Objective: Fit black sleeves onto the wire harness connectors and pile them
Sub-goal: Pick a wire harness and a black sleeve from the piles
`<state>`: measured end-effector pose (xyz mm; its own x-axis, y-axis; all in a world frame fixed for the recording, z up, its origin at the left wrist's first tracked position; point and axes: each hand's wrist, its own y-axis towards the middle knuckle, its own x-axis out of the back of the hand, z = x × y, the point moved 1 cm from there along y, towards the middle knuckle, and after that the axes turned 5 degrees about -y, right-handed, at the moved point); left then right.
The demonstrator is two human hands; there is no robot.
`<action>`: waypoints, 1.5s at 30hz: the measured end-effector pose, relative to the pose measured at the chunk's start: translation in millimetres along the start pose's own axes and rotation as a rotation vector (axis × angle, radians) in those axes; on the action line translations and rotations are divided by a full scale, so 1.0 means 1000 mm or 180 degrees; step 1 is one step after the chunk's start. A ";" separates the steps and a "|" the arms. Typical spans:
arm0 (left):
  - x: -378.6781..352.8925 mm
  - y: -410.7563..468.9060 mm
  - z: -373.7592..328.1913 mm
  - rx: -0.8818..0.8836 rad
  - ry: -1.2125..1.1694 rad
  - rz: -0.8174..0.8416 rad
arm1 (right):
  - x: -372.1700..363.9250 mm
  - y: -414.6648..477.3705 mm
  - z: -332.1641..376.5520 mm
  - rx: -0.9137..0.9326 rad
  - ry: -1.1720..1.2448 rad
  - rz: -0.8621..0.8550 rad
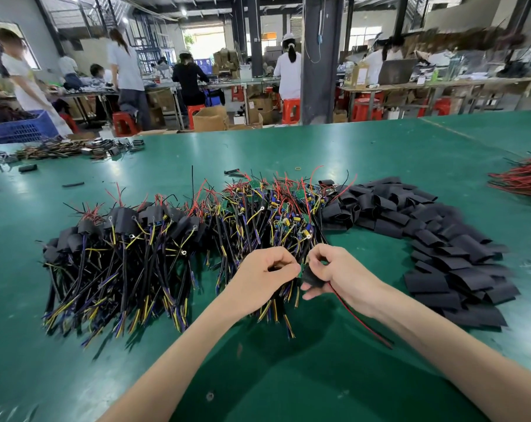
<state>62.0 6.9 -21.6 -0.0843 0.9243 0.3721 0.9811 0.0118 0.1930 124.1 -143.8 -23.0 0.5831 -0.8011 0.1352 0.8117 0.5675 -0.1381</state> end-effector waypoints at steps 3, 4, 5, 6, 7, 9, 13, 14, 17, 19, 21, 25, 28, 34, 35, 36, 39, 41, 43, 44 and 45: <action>-0.001 -0.001 -0.002 -0.0045 0.0054 0.0001 | 0.002 0.000 0.001 -0.0375 0.0706 0.0398; -0.001 -0.001 -0.003 -0.0045 0.0048 0.0010 | 0.003 0.000 0.001 -0.0532 0.0909 0.0469; -0.001 -0.002 -0.003 -0.0041 0.0035 0.0018 | 0.003 0.000 0.001 -0.0664 0.1040 0.0516; -0.001 -0.002 -0.002 -0.0035 0.0019 0.0026 | 0.005 0.000 0.001 -0.0755 0.1099 0.0556; -0.001 -0.002 -0.002 -0.0032 0.0003 0.0035 | 0.005 0.000 0.001 -0.0794 0.1094 0.0601; -0.002 -0.003 -0.002 -0.0024 0.0006 0.0069 | 0.006 0.000 0.001 -0.0619 0.0740 0.0684; 0.001 -0.003 -0.001 0.0038 0.0077 0.0024 | 0.012 -0.001 0.003 0.0484 -0.0936 0.0164; 0.004 -0.002 -0.001 0.0028 0.0057 -0.0057 | 0.015 -0.002 0.005 0.0688 -0.1045 0.0025; 0.010 -0.002 -0.001 -0.0053 -0.0041 -0.0221 | 0.020 -0.003 0.009 0.1055 -0.0991 -0.0106; 0.008 -0.002 -0.001 -0.0055 -0.0079 -0.0224 | 0.019 -0.004 0.010 0.1356 -0.1515 -0.0227; 0.005 -0.003 -0.002 -0.0048 -0.0103 -0.0218 | 0.014 -0.006 0.010 0.1835 -0.2251 -0.0338; 0.005 -0.003 -0.004 -0.0069 -0.0071 -0.0228 | 0.008 -0.009 0.006 0.2510 -0.2845 -0.0545; 0.005 -0.004 -0.006 -0.0037 -0.0139 -0.0256 | 0.005 -0.010 0.003 0.2755 -0.2966 -0.0678; 0.008 -0.004 -0.009 -0.0124 -0.0057 -0.0339 | 0.007 -0.007 0.003 0.2120 -0.2872 -0.0513; 0.008 -0.004 -0.009 -0.0133 -0.0051 -0.0376 | 0.008 -0.006 0.002 0.1903 -0.3021 -0.0560; 0.009 -0.004 -0.009 -0.0131 -0.0042 -0.0395 | 0.010 -0.005 0.001 0.1693 -0.3242 -0.0653; 0.008 -0.004 -0.008 -0.0084 -0.0023 -0.0387 | 0.012 -0.005 0.002 0.1317 -0.3709 -0.0871; 0.005 -0.003 -0.007 -0.0076 0.0029 -0.0345 | 0.008 -0.006 0.004 0.1266 -0.3778 -0.0813; 0.001 -0.004 -0.007 -0.0118 0.0109 -0.0307 | 0.003 -0.007 0.003 0.1210 -0.3925 -0.0702; -0.001 -0.004 -0.007 -0.0139 0.0134 -0.0297 | 0.001 -0.008 0.002 0.1169 -0.3977 -0.0649; -0.002 -0.004 -0.007 -0.0158 0.0145 -0.0296 | 0.000 -0.008 0.002 0.1128 -0.3993 -0.0606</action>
<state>56.5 2.5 -16.7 -0.1836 0.9018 0.3912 0.9589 0.0768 0.2730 117.8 -148.1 -19.8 -0.0612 -0.2627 0.9629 0.7370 0.6387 0.2211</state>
